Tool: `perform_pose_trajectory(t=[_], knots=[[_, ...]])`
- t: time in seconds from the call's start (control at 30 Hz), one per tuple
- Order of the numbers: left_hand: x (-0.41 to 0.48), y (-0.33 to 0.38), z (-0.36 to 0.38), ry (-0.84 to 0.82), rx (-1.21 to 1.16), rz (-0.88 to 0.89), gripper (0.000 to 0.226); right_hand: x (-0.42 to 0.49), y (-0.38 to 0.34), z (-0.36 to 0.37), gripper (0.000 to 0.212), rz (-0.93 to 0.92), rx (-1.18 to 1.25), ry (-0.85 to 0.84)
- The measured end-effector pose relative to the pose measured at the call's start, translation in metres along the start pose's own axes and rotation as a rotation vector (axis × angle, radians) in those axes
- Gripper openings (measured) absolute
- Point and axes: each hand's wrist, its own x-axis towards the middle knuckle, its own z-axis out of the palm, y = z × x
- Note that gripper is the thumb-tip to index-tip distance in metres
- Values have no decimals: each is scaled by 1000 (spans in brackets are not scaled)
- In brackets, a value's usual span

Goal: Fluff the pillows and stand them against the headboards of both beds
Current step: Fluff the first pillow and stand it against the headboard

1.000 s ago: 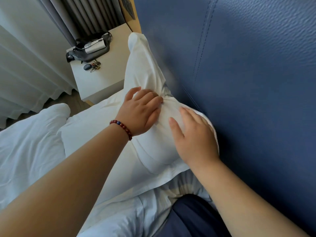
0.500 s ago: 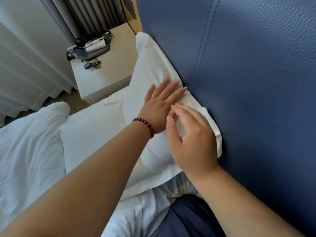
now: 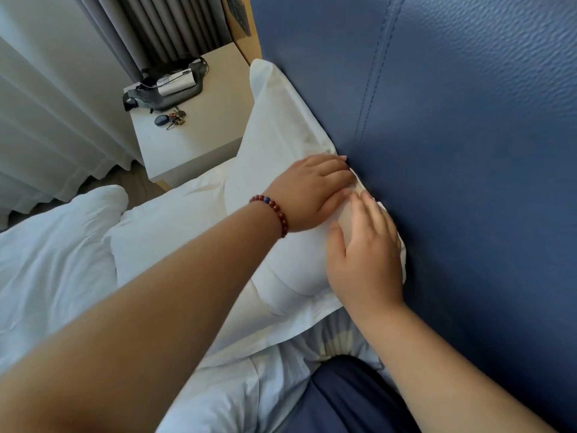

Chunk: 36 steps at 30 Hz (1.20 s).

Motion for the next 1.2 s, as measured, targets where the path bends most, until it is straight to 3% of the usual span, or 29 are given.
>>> perform_pose_trajectory(t=[0.17,0.23,0.33,0.4,0.5,0.57,0.63,0.73,0.8,0.87,0.93,1.07,1.2], knots=[[5,-21,-14,-134,194,91,48,10,3,-1,47,70,291,23],[2,-25,-21,-144,221,100,54,13,2,-2,45,5,342,58],[-10,-32,-30,-129,229,100,57,10,-1,4,43,-207,196,16],[-22,-35,-35,-109,227,108,54,8,-2,9,47,-245,67,-16],[-38,-39,-40,-122,237,93,54,7,-2,8,57,-134,22,-86],[-45,-41,-42,-125,244,73,53,6,0,4,70,-33,141,-130],[-50,-42,-42,-114,242,52,51,6,-1,-3,69,-48,235,-38],[-51,-42,-43,-93,238,39,48,5,-17,-10,59,-268,189,145],[-51,-43,-43,-80,228,34,45,3,-25,-7,57,-321,141,41],[-49,-43,-41,-116,246,12,47,0,-19,0,58,-232,34,-162],[-45,-39,-37,-168,278,3,52,3,-5,4,57,-148,-51,-247],[-29,-34,-29,-197,306,-27,58,16,6,-1,50,-68,-36,-123],[-20,-31,-17,-103,234,-108,53,21,-2,-10,43,-146,96,135]])
